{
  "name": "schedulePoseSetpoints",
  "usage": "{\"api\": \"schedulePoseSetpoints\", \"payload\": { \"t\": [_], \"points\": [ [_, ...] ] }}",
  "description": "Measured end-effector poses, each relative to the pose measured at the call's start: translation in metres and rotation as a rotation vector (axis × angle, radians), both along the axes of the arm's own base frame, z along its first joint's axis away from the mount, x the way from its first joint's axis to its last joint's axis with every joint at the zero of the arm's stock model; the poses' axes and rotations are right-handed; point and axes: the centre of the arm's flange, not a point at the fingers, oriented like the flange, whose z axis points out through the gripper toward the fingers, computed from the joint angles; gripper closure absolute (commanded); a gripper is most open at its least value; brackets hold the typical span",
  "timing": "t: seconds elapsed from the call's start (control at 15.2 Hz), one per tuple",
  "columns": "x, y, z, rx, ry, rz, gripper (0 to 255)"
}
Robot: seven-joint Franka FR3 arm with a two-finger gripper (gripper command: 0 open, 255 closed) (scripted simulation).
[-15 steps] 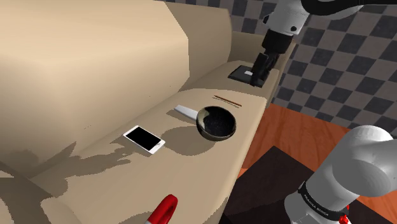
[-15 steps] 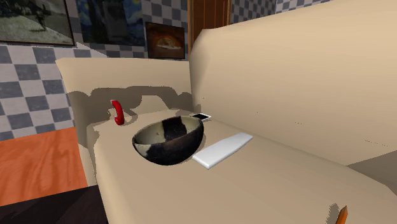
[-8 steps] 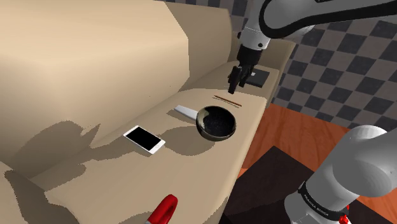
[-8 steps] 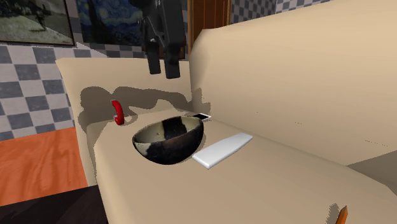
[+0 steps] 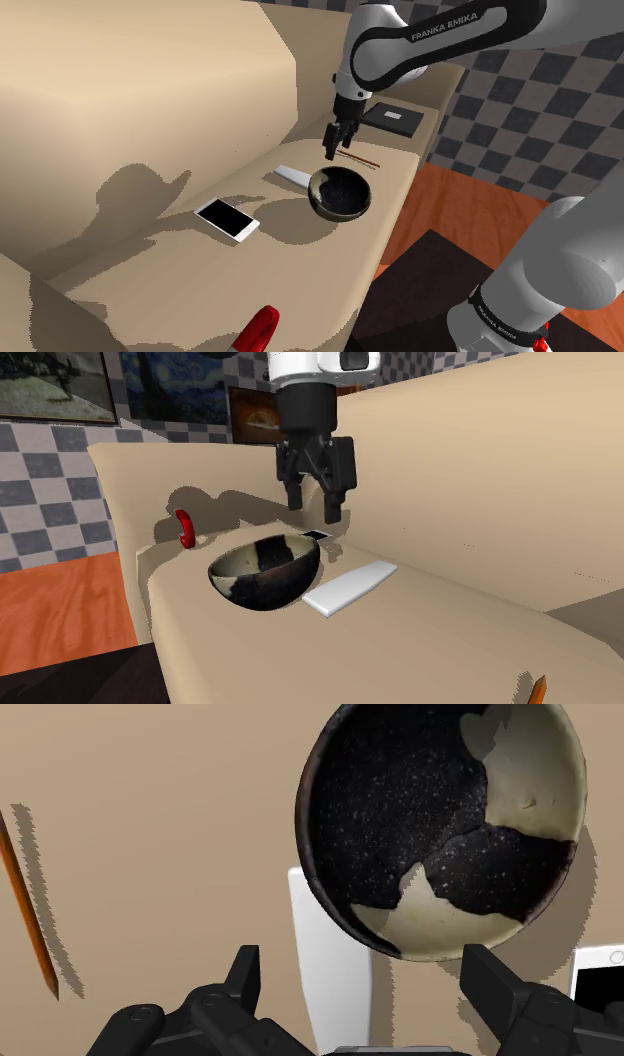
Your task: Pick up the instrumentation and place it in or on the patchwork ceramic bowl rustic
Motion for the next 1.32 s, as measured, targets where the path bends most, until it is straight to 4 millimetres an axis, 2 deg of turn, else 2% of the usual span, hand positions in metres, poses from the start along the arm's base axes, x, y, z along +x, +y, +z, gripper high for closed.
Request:
{"api": "schedulePoseSetpoints", "payload": {
  "t": [0.66,0.79,1.06,1.32],
  "points": [
    [0.095,0.029,-0.095,-0.037,0.031,0.069,0],
    [0.102,0.034,-0.108,-0.04,0.034,0.075,0],
    [0.104,0.035,-0.13,-0.041,0.035,0.077,0],
    [0.105,0.034,-0.143,-0.04,0.034,0.077,0]
  ]
}}
